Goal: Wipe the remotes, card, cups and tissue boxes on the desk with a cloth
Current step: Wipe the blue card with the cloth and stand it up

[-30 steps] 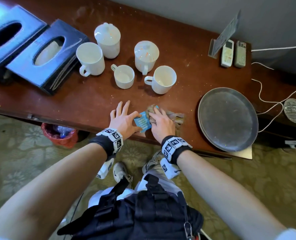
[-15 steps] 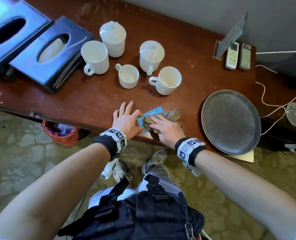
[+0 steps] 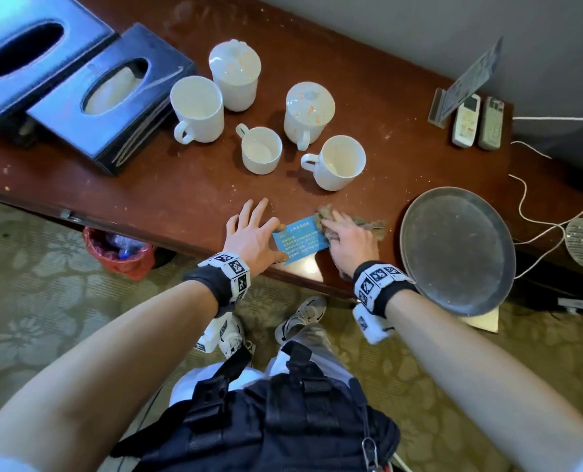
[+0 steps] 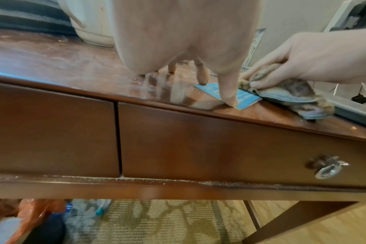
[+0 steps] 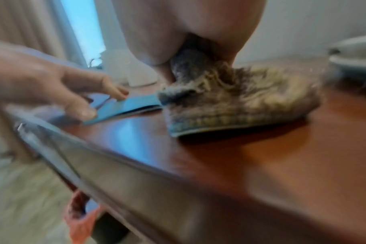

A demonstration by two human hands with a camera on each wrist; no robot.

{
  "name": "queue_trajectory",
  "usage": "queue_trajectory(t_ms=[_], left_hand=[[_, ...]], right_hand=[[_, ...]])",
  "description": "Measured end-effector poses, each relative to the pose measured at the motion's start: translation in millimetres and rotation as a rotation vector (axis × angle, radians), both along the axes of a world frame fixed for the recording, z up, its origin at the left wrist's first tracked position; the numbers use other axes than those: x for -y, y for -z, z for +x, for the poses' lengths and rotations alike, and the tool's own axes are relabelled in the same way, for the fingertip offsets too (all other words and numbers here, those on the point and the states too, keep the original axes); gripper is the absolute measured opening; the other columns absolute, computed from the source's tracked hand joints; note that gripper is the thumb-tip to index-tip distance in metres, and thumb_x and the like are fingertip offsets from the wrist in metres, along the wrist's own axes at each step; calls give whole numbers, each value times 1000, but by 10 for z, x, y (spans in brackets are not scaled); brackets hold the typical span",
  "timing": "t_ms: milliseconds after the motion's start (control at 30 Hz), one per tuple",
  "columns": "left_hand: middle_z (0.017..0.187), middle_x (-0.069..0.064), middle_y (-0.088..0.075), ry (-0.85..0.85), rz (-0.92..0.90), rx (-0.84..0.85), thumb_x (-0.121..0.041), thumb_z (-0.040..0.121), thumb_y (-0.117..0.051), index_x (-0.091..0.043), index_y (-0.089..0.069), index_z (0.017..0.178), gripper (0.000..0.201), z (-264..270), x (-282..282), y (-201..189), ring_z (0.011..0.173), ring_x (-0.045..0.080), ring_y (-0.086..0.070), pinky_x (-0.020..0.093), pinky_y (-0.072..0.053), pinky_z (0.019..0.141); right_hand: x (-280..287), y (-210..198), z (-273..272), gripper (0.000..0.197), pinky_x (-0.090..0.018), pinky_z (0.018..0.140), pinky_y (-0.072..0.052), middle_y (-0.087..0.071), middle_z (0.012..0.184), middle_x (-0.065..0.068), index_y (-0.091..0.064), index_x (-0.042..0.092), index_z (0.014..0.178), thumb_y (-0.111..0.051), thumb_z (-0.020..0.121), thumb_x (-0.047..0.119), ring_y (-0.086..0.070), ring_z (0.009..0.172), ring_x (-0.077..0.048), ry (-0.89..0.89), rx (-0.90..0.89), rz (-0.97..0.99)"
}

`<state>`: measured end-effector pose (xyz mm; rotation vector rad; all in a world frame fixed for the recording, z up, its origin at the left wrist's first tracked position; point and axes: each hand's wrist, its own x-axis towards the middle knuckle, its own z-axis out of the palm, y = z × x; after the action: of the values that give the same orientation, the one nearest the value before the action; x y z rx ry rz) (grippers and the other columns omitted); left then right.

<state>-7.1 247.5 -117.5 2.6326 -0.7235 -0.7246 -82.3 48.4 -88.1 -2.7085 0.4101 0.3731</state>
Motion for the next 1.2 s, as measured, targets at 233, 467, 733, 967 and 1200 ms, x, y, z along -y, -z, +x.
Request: queue_trajectory(t_ms=[233, 467, 733, 967, 1200], left_hand=[[166, 1, -1, -2, -1, 17, -54, 83, -70, -35, -46, 131, 56, -10, 3, 15, 152, 26, 7, 50, -7, 119], [166, 2, 0, -13, -12, 0, -50, 83, -71, -34, -47, 132, 57, -17, -4, -20, 152, 25, 8, 48, -5, 120], [166, -1, 1, -30, -38, -9, -49, 83, -71, -34, -47, 133, 57, -25, -8, -3, 152, 23, 10, 46, 0, 120], [166, -3, 4, -51, -30, -33, -42, 82, -74, -32, -47, 130, 56, -26, 20, -4, 152, 22, 12, 47, 1, 120], [166, -8, 0, -126, -43, -62, -42, 80, -78, -24, -27, 147, 86, -26, 35, -9, 152, 15, 10, 42, 1, 122]], right_hand=[[-299, 137, -289, 46, -42, 101, -48, -53, 143, -2, -70, 16, 121, -56, 79, 0, -45, 137, -23, -206, 121, 78], [-282, 115, -211, 49, -37, 103, -43, -43, 151, 7, -60, 26, 133, -53, 89, 7, -35, 142, -15, -7, 69, 7], [-418, 171, -342, 51, -40, 98, -50, -50, 146, 4, -69, 22, 121, -45, 79, 6, -39, 140, -17, -136, 124, 57], [-402, 69, -158, 53, -43, 95, -51, -40, 154, 6, -61, 26, 131, -50, 85, 3, -34, 142, -18, -279, 19, 4], [-397, 15, 93, 51, -42, 101, -46, -36, 156, 5, -58, 26, 134, -49, 88, 6, -28, 145, -18, -214, -37, -41]])
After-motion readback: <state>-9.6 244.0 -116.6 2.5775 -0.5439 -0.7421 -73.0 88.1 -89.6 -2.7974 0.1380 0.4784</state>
